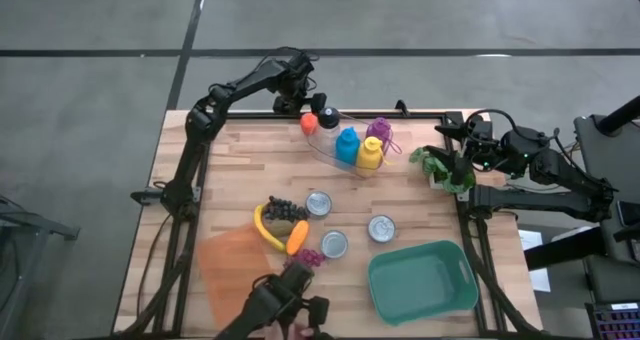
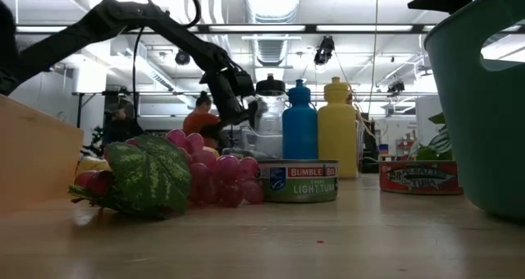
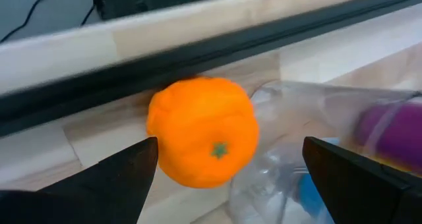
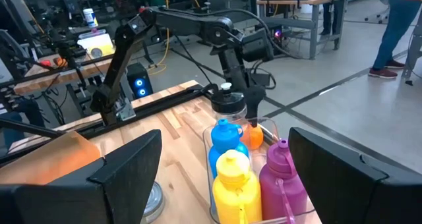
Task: Pick & Place Food Item
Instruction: Put the orange into the orange bin
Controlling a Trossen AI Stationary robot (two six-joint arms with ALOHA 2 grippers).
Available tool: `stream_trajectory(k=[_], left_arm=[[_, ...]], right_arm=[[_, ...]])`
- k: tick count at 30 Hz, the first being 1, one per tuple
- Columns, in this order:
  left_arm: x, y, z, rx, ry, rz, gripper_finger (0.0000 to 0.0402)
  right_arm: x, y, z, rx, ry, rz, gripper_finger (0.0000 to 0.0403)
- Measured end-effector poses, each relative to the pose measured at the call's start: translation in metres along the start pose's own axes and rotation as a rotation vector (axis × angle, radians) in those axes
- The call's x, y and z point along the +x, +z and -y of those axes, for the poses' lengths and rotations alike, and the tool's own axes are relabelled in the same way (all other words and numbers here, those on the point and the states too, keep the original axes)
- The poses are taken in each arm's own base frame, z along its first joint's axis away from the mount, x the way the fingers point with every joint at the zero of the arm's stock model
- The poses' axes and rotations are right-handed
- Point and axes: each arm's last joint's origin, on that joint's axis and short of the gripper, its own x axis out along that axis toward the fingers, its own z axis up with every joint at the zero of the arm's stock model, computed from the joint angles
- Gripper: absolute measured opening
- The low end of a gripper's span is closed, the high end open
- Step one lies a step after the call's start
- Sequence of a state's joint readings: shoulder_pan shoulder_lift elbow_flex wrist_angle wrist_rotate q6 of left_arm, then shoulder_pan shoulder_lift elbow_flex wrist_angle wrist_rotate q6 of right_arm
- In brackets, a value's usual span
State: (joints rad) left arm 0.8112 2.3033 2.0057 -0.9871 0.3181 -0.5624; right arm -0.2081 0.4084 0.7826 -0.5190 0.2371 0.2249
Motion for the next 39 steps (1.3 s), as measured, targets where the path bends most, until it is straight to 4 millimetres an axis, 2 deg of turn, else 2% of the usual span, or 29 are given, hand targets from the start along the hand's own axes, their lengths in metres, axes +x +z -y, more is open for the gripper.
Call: stream_trajectory(k=[13,28,39], left_arm=[[0.006,-0.008,-0.006,-0.005,0.074,-0.049,0.0382],[0.003,-0.011,-0.031,-0.088,0.167,-0.133,0.0382],[-0.013,-0.023,-0.06,-0.212,0.323,-0.34,0.0382]], right_arm=[[0.0,0.0,0.0,0.0,0.0,0.0,0.0329],[0.0,0.0,0.0,0.0,0.0,0.0,0.0329],[0.0,0.0,0.0,0.0,0.0,0.0,0.0329]])
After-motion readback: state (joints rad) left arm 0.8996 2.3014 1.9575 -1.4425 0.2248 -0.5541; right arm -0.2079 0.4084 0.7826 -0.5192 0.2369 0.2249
